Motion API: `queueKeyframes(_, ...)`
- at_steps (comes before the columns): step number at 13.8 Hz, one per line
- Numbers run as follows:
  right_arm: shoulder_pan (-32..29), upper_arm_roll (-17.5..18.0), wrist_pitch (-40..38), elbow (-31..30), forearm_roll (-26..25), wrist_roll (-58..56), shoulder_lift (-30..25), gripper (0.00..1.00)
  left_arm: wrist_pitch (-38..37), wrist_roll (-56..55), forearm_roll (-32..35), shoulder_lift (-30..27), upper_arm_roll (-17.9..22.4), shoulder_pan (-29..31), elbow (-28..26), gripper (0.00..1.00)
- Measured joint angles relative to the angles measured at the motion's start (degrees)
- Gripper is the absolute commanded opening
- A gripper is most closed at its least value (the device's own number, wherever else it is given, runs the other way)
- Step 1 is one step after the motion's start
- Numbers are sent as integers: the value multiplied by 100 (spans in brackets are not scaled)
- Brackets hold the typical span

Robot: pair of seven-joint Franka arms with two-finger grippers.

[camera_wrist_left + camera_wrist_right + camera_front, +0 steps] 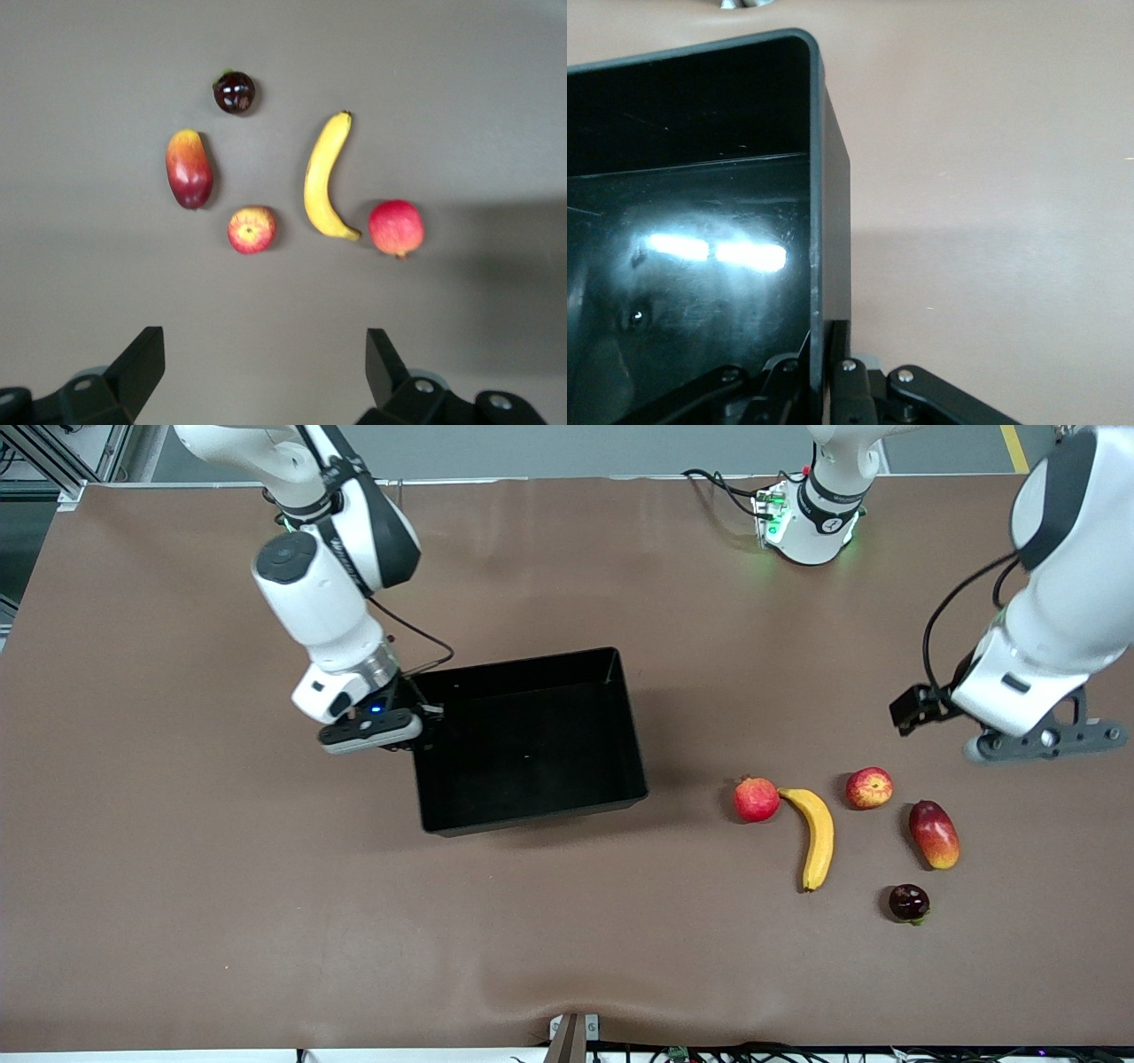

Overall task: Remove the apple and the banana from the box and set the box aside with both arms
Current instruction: 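Grip the box rim with the right gripper while the left gripper withdraws, then drag the black box away from the fruits with the right gripper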

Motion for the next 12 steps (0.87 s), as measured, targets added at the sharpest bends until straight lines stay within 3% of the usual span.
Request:
queueKeyframes(6, -1304, -25, -1391, 491, 5, 12, -123, 0, -435, 2, -258, -365, 47, -106, -11, 100)
queueKeyframes(7, -1511, -27, -1584, 489, 4, 10, -174, 0, -544, 4, -324, -417, 227, -288, -13, 100)
queueKeyframes(12, -2330, -27, -1671, 285, 4, -656, -199, 0, -860, 420, -673, -773, 1970, -1625, -139, 100)
